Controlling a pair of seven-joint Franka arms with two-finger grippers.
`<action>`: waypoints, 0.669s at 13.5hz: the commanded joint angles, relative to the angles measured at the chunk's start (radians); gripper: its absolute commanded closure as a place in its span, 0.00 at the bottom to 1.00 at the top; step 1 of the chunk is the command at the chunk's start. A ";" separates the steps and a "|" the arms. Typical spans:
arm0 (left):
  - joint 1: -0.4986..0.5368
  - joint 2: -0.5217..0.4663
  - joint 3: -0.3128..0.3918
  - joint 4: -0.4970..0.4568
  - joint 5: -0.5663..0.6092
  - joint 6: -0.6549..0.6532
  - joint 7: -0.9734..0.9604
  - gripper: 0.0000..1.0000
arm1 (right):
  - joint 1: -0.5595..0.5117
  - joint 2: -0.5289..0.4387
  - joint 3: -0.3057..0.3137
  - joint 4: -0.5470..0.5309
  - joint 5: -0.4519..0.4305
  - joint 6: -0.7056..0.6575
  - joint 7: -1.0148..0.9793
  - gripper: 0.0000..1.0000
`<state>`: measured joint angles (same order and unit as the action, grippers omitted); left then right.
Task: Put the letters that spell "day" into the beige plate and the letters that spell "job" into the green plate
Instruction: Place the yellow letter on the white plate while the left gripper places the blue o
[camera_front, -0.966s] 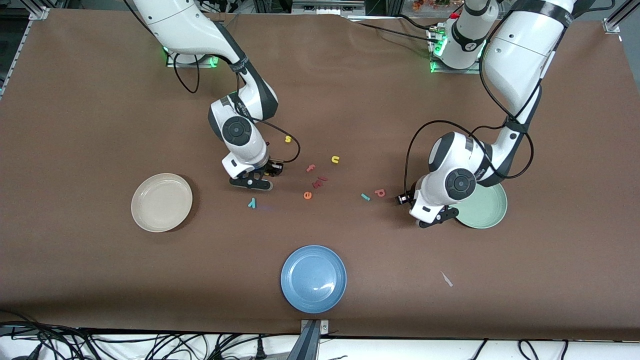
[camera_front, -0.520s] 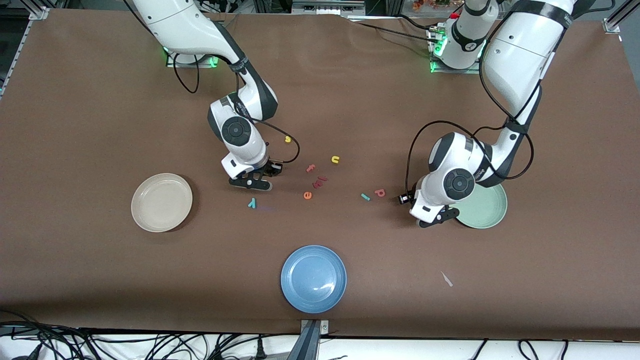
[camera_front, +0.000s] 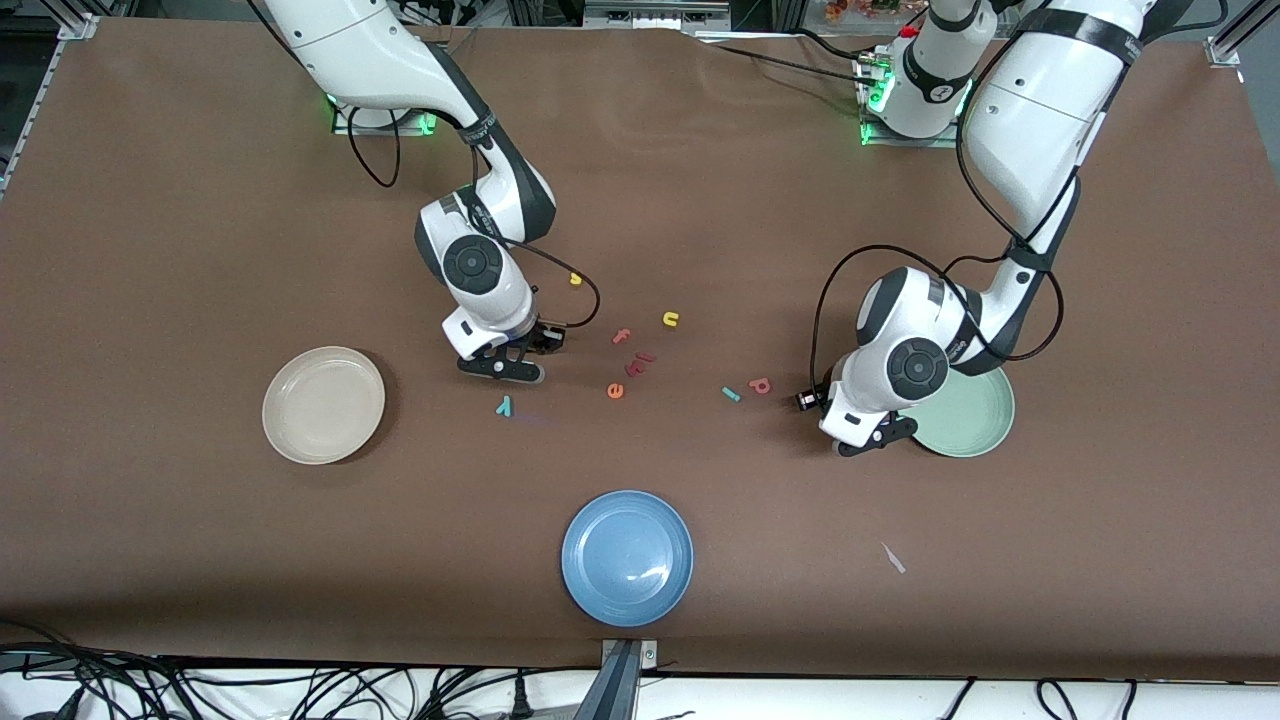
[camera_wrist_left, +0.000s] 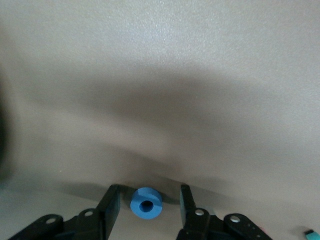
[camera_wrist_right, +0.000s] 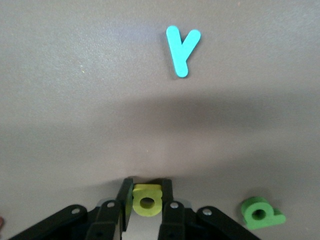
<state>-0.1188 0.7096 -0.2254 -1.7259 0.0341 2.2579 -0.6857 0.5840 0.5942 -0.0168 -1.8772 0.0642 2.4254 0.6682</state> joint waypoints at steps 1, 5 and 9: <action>0.001 0.004 -0.002 -0.006 0.023 0.014 -0.012 0.52 | -0.001 -0.004 -0.038 0.096 -0.001 -0.142 -0.039 0.92; -0.001 0.004 -0.002 -0.006 0.023 0.000 -0.011 0.79 | -0.003 -0.059 -0.149 0.069 -0.001 -0.227 -0.283 0.92; -0.008 0.002 -0.002 -0.003 0.023 -0.001 -0.008 0.99 | -0.003 -0.083 -0.254 0.027 0.005 -0.217 -0.504 0.92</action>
<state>-0.1197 0.7081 -0.2291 -1.7234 0.0342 2.2598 -0.6866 0.5762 0.5500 -0.2315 -1.8022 0.0630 2.2076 0.2667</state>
